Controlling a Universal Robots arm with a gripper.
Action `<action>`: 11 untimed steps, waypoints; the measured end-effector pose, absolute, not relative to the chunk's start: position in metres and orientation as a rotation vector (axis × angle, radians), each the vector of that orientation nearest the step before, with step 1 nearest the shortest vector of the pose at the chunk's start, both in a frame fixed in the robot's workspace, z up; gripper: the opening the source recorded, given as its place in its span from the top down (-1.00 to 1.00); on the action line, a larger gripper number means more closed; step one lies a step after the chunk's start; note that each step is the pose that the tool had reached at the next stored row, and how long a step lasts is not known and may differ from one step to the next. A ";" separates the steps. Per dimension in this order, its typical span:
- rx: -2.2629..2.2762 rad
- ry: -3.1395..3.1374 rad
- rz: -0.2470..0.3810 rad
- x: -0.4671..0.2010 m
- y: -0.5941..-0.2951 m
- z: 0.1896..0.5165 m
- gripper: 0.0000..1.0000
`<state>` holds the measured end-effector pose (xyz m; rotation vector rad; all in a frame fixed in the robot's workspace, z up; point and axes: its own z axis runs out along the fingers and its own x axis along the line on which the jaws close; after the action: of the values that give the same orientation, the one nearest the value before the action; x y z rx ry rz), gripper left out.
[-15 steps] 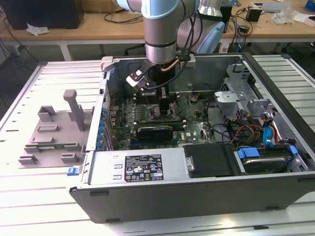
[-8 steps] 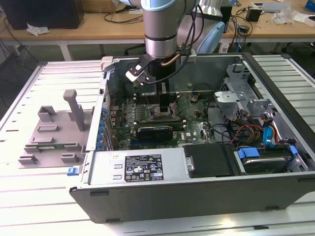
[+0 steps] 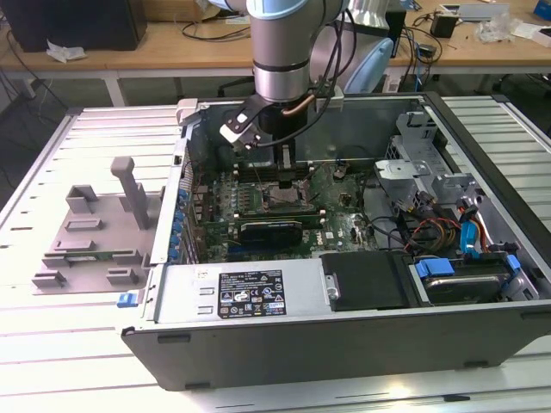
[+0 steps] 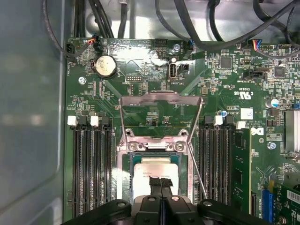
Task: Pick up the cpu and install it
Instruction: 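Place the cpu into insertion slot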
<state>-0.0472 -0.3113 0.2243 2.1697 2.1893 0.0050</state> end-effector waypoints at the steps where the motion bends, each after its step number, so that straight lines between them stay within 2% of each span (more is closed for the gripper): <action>1: 2.170 2.189 0.005 -0.047 -0.312 0.224 0.79; 11: 2.170 2.189 0.005 -0.047 -0.312 0.235 0.79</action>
<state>-0.0472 -0.3121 0.2347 2.1698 2.1893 0.0050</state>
